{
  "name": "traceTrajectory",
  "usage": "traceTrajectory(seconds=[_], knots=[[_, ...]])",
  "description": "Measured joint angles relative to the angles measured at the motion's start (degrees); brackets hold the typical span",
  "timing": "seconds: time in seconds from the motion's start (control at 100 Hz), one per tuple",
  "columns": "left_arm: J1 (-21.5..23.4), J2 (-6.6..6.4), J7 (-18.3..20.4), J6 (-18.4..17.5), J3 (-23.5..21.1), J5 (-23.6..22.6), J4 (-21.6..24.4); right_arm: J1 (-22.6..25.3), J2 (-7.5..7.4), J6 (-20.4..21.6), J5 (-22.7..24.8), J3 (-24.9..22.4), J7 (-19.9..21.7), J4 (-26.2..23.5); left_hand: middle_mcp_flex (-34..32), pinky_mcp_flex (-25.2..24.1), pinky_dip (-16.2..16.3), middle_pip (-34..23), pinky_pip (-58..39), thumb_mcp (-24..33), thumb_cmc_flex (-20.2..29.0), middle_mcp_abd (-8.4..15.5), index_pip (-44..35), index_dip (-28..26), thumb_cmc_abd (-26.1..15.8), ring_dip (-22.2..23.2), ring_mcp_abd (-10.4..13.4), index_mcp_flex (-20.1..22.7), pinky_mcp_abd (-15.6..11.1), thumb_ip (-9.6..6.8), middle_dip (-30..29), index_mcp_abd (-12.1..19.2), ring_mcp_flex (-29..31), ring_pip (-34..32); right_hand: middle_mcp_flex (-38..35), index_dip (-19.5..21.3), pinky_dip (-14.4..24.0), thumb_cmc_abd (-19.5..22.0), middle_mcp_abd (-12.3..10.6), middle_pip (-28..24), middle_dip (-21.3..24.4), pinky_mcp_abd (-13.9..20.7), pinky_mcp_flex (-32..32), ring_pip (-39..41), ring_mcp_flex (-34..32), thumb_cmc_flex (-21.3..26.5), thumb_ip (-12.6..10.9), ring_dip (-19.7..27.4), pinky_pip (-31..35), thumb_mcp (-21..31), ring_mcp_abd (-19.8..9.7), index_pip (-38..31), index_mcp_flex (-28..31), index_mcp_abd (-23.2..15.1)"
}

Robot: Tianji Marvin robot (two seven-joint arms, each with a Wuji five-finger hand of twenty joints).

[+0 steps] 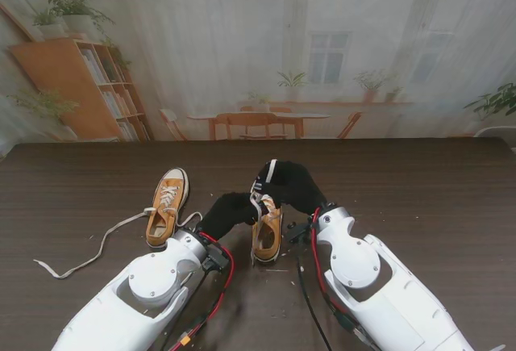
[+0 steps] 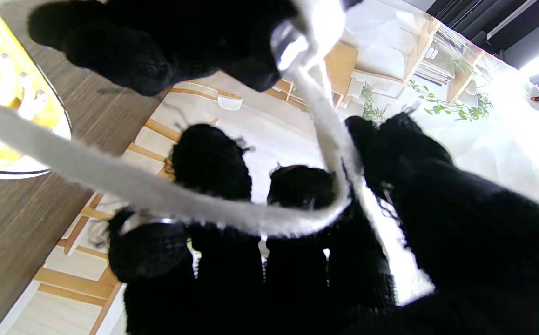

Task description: Tie the shoelaces into a bow on the shoes

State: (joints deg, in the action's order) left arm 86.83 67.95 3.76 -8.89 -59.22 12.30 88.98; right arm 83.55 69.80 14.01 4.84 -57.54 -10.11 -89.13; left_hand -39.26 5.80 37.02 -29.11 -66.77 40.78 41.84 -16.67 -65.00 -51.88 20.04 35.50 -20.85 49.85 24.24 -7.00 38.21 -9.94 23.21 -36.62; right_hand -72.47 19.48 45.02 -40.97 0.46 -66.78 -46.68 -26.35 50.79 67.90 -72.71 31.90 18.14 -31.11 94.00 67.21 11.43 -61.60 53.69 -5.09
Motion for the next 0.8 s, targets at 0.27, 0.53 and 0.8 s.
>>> traceTrajectory(seconds=[0.27, 0.53, 0.8], knots=[[2.0, -0.36, 2.7, 3.4, -1.6, 3.3, 2.5, 0.0, 0.0, -0.1, 0.0, 0.4, -0.1, 0.0, -0.1, -1.4, -0.1, 4.9, 0.5, -4.2, 4.3, 0.0, 5.8, 10.1, -0.8, 0.0, -0.3, 3.4, 0.0, 5.45, -6.0, -1.0, -0.1, 2.4, 0.0, 0.0, 0.0, 0.1, 0.0, 0.0, 0.0, 0.0, 0.0, 0.0, 0.0, 0.0, 0.0, 0.0, 0.0, 0.0, 0.0, 0.0, 0.0, 0.0], [2.5, -1.06, -2.6, 2.0, -1.1, -14.7, 3.0, 0.2, 0.0, -0.3, 0.1, 0.5, -0.2, 0.0, -1.2, -0.7, -0.7, -2.0, 0.9, -1.9, 0.1, 0.0, -3.6, -4.3, -2.2, 0.0, -0.3, 0.9, 0.0, -2.43, 1.0, -1.0, 0.0, 2.4, 0.0, 0.0, 0.0, 0.1, 0.0, 0.0, 0.0, 0.0, 0.0, 0.0, 0.0, 0.0, 0.0, 0.0, 0.0, 0.0, 0.0, 0.0, 0.0, 0.0], [2.0, -1.99, -4.6, -2.3, -1.2, -30.9, 1.5, 0.4, 0.01, -0.4, 0.1, 0.6, -0.3, -0.1, 1.0, -0.7, -2.2, 1.0, 4.0, 8.6, -1.0, 0.0, -4.7, -0.2, 4.2, 0.0, -0.3, -6.5, 0.0, 6.69, 0.6, -1.0, 0.3, 3.3, 0.0, 0.0, 0.0, 0.1, 0.0, 0.0, 0.0, 0.0, 0.0, 0.0, 0.0, 0.0, 0.0, 0.0, 0.0, 0.0, 0.0, 0.0, 0.0, 0.0]])
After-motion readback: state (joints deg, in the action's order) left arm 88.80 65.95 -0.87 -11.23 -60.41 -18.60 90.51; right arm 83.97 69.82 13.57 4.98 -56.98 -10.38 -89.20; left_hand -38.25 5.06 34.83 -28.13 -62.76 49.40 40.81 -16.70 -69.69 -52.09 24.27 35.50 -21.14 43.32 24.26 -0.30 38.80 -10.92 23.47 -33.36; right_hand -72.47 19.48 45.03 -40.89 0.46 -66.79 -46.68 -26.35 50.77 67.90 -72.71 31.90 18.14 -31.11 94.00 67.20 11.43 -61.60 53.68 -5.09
